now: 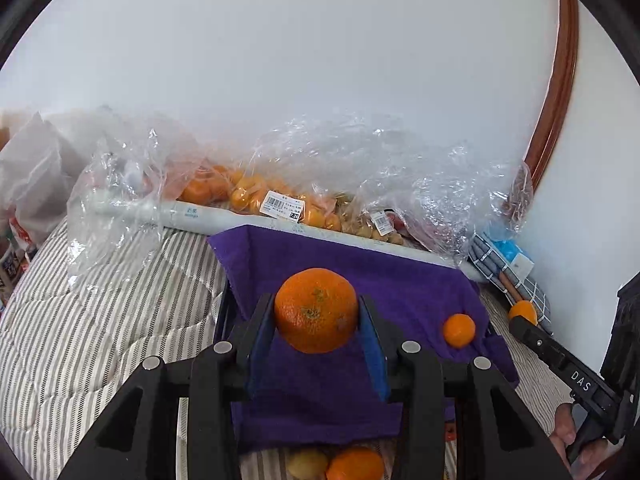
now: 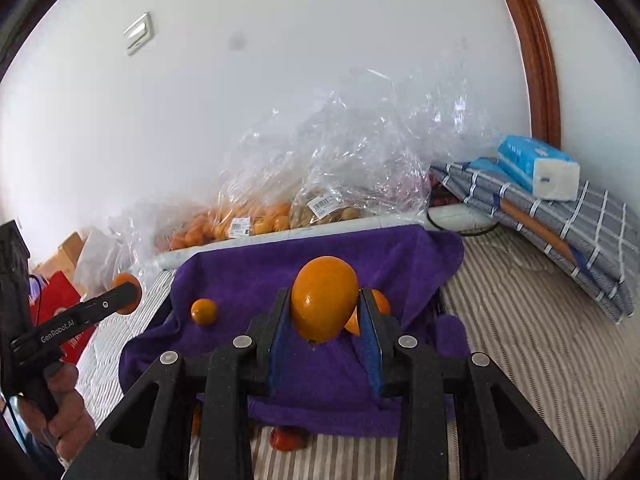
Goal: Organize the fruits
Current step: 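Lift the left tool's orange over the towel while the right tool carries its fruit there, then lower and release the orange with the left tool while the right tool releases its fruit, then withdraw both tools from the towel toward the remaining fruit, then grasp a greenish fruit with the left tool while the right tool grasps an orange, then carry both fruits onto the purple towel and open both tools there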
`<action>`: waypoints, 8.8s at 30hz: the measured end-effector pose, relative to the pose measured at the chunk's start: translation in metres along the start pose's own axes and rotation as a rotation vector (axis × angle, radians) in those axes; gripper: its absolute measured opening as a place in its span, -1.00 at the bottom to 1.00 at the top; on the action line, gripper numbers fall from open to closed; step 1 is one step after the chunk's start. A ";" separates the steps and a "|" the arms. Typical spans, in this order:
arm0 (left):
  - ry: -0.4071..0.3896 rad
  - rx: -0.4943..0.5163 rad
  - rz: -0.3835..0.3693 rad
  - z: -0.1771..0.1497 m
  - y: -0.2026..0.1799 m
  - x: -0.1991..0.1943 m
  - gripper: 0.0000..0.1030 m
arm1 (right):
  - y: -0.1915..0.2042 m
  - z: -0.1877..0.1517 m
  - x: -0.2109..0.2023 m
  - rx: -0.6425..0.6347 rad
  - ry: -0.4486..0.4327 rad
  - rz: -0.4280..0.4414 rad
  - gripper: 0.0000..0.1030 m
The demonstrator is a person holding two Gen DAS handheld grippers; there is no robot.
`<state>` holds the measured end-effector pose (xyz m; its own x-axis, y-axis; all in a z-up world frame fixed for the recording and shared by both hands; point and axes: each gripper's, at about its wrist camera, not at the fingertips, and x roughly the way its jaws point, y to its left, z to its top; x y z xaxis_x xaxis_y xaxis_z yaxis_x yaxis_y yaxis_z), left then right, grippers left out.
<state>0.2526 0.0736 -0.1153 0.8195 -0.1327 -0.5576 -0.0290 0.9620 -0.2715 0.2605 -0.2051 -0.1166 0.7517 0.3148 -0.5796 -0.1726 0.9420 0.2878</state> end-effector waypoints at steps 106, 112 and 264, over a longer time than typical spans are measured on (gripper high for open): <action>-0.007 0.109 -0.013 -0.034 -0.006 0.008 0.15 | 0.018 -0.025 -0.014 -0.053 0.040 -0.078 -0.07; -0.015 0.071 0.009 -0.050 0.014 -0.024 0.15 | 0.040 -0.061 -0.038 -0.098 0.143 -0.048 -0.16; 0.111 -0.038 0.034 -0.034 0.035 0.025 -0.49 | -0.029 -0.033 0.028 -0.033 0.152 -0.105 -0.28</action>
<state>0.2528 0.0960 -0.1652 0.7490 -0.1275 -0.6501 -0.0794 0.9570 -0.2791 0.2653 -0.2198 -0.1664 0.6619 0.2261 -0.7147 -0.1206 0.9731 0.1961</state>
